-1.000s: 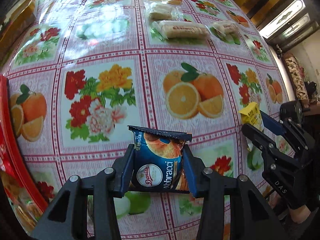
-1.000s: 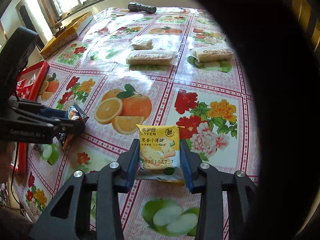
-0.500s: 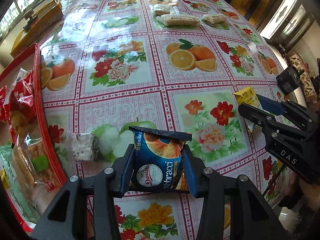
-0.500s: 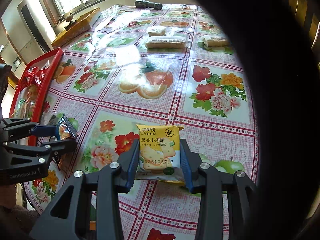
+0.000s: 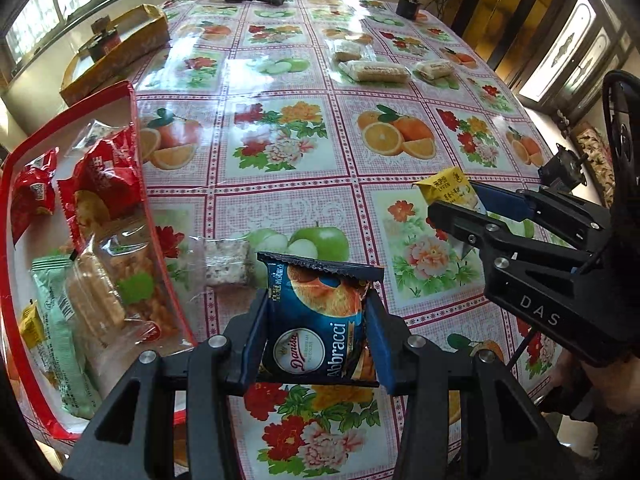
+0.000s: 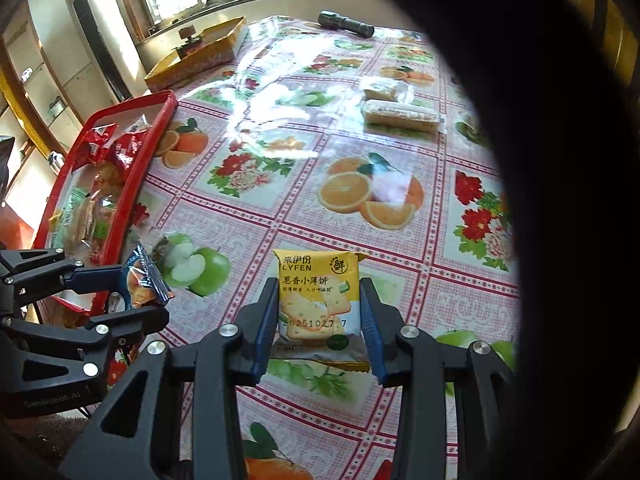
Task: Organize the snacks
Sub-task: 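Carry Abbracci pack with left gripper while right gripper carries yellow pack to red tray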
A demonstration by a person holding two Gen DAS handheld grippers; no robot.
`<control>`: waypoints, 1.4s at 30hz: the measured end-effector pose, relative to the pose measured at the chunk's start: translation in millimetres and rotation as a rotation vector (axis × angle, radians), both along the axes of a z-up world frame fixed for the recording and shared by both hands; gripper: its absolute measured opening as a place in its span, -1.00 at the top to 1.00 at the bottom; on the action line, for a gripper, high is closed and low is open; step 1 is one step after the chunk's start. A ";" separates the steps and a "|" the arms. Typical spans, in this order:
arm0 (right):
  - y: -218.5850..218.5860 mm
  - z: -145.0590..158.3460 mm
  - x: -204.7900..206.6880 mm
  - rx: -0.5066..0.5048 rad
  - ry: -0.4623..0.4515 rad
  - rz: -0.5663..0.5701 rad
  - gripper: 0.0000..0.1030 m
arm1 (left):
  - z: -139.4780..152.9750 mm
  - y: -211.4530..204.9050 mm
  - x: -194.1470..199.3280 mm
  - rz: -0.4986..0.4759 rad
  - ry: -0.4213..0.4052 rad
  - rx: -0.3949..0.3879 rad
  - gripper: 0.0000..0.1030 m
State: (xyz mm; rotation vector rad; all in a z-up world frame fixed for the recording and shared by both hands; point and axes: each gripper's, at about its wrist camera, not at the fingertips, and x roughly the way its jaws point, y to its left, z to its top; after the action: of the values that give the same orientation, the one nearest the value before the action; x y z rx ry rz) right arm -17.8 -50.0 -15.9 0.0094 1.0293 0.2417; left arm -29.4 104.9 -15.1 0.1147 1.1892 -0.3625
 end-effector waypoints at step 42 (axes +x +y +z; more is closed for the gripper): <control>256.0 21.0 108.7 0.000 -0.082 0.404 0.21 | 4.6 216.7 77.3 0.497 -0.075 0.117 0.10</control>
State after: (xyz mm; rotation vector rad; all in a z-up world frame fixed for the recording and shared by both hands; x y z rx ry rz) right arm 90.8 206.0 5.1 -0.2083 0.9427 0.6045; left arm 47.9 321.6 -10.5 -0.0665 1.1214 0.1464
